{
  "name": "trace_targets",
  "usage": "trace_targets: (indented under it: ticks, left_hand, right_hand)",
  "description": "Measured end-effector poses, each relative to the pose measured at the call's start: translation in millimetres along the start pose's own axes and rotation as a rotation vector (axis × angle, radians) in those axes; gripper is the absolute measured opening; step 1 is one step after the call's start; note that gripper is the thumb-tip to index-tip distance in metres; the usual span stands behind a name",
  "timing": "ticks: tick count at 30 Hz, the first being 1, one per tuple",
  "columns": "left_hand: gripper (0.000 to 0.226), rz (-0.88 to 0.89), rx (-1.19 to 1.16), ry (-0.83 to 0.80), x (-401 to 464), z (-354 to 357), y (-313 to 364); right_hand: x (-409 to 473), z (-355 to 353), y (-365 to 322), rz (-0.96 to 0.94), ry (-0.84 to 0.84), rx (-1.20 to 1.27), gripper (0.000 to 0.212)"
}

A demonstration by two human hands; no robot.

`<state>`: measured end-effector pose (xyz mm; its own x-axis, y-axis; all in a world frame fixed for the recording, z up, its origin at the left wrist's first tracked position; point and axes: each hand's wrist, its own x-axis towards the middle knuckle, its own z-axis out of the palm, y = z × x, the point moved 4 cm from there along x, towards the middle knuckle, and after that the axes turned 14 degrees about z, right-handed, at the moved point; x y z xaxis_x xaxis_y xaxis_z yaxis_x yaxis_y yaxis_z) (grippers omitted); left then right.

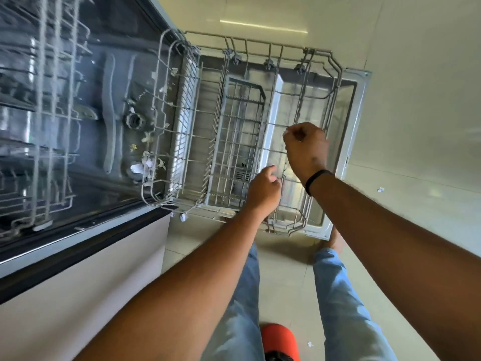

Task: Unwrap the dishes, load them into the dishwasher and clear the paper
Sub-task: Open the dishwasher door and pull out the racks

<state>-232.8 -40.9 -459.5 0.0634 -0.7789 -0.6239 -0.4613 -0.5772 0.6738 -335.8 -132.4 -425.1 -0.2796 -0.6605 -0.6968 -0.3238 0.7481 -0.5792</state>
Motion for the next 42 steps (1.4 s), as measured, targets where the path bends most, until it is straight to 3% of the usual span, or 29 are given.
trace_targets:
  ticks: [4,11,18,20,24,27,33,42]
  left_hand:
    - [0.046,0.027,-0.090,0.143,-9.9,-68.9,11.9]
    - [0.043,0.145,-0.197,0.573,-60.5,-212.5,37.5]
    - [0.038,0.233,-0.119,1.032,-106.4,-329.3,23.6]
    - [0.038,0.240,-0.084,1.119,-112.5,-346.9,13.8]
    - [0.031,0.234,0.100,1.122,-112.8,-358.5,-1.9]
    - [0.026,0.129,0.181,1.033,-105.8,-357.1,-16.7]
    - [0.028,0.077,0.129,1.036,-102.4,-352.9,-20.4]
    - [0.027,0.085,0.111,1.012,-99.9,-330.2,-12.2]
  right_hand:
    - [-26.6,34.5,-45.5,-0.051,-0.096,0.005,0.014]
    - [-103.3,103.0,-123.5,-0.104,-0.243,0.056,0.016]
    - [-177.9,190.0,-188.1,-0.229,-0.424,-0.012,0.020]
    - [-189.0,215.1,-198.2,-0.251,-0.463,-0.033,0.011]
    - [-195.9,248.6,-207.0,-0.221,-0.477,-0.045,0.027]
    - [-195.1,260.0,-210.5,-0.249,-0.403,-0.077,0.023]
    - [-192.3,264.9,-217.0,-0.251,-0.361,-0.148,0.003]
    - [-182.8,242.8,-208.5,-0.200,-0.334,-0.107,0.021]
